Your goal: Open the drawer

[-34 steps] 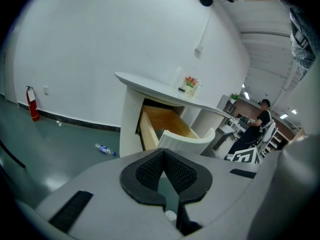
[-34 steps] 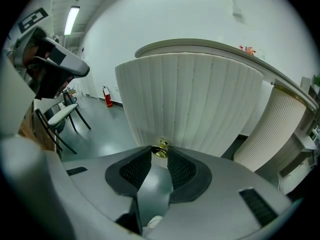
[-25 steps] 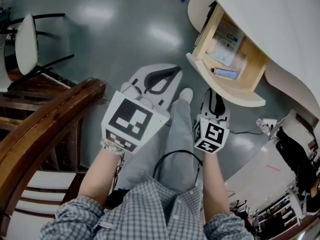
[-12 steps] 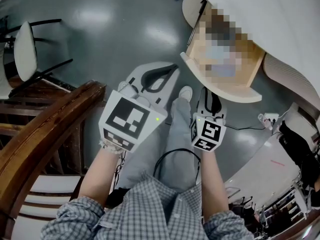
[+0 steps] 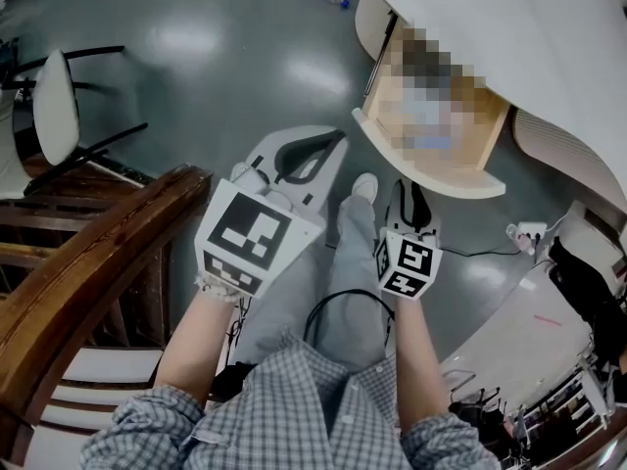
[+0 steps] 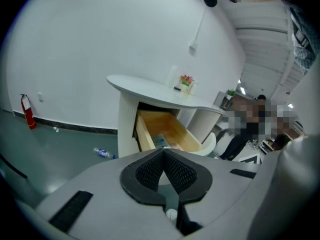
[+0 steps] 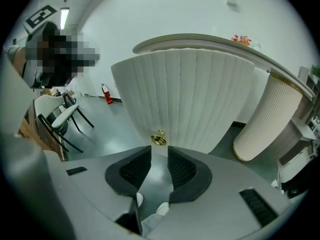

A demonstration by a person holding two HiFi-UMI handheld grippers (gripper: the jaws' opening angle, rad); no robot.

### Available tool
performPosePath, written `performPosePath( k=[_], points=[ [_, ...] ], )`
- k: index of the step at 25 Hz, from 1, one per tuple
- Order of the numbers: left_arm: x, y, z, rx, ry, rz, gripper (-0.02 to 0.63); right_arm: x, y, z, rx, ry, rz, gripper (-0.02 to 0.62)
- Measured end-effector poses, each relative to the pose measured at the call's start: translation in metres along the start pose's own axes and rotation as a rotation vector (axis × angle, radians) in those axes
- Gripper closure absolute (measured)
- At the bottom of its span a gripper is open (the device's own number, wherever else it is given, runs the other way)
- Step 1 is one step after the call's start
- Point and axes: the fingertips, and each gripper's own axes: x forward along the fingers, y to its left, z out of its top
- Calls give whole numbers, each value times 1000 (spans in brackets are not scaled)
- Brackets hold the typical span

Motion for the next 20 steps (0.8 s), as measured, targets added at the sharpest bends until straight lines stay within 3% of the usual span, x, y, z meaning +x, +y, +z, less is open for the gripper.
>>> performPosePath(
  k=[6,11,20],
  points=[
    [-14,-10,16,-11,-6,-24,609,-29,-3,16,-16,-28,-7,569],
    [-20,-21,34,13,-8,-37,609,-51,-9,43,-10,-65,13,578],
    [-46,-42,80,-19,-49,-60,609,-108,-26,108,10,-169,9,581]
  ],
)
